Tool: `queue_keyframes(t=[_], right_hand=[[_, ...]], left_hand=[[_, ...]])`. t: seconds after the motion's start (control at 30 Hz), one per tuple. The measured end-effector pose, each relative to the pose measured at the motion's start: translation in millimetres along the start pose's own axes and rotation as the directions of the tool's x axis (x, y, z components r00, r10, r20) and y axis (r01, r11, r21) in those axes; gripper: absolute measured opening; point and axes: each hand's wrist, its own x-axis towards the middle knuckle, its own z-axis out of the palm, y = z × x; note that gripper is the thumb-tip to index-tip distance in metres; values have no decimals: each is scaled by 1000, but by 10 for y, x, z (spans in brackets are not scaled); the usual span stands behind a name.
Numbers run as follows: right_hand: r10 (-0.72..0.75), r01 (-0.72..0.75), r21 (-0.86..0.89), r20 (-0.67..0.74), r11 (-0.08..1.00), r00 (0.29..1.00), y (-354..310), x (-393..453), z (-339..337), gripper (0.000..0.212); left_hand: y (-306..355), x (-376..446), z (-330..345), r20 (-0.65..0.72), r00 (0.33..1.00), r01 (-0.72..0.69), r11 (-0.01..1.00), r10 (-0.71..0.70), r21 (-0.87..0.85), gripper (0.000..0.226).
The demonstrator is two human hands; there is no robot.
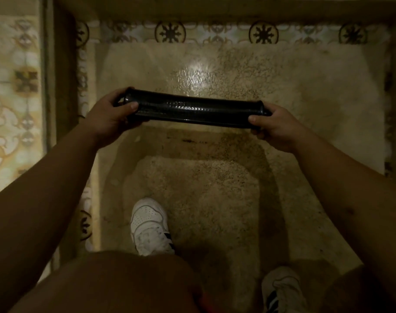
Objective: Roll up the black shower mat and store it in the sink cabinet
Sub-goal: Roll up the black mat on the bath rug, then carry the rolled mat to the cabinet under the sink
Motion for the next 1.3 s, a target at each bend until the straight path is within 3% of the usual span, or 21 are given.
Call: queue_keyframes(t=[0.3,0.47,0.67,0.77,1.03,1.3], right_hand=[[61,-61,85,5,994,998,-1567,-1609,272,32],[98,-92,142,-42,986,994,-2686,-2717,382,40],[82,-73,140,-64,988,995,-4005,-3748,604,33],[24,-14,114,-85,993,996,-4610,-4109,704,44],[-64,83,134,-139,987,988,-5521,-4472,773,58],[-104,122,135,-133,983,986,-6023,-4021,265,56]], left_hand=[[1838,-1568,260,-135,990,0,982,27,190,50],[3044,-2573,369,-38,999,-9,954,21,298,54],[4535,-3427,433,50,999,2,971,-14,241,69],[5139,-3695,477,51,998,-33,976,23,216,54],[6184,-4045,620,21,996,-87,978,84,187,40],[6597,-3569,1019,-37,995,-91,987,96,129,37]])
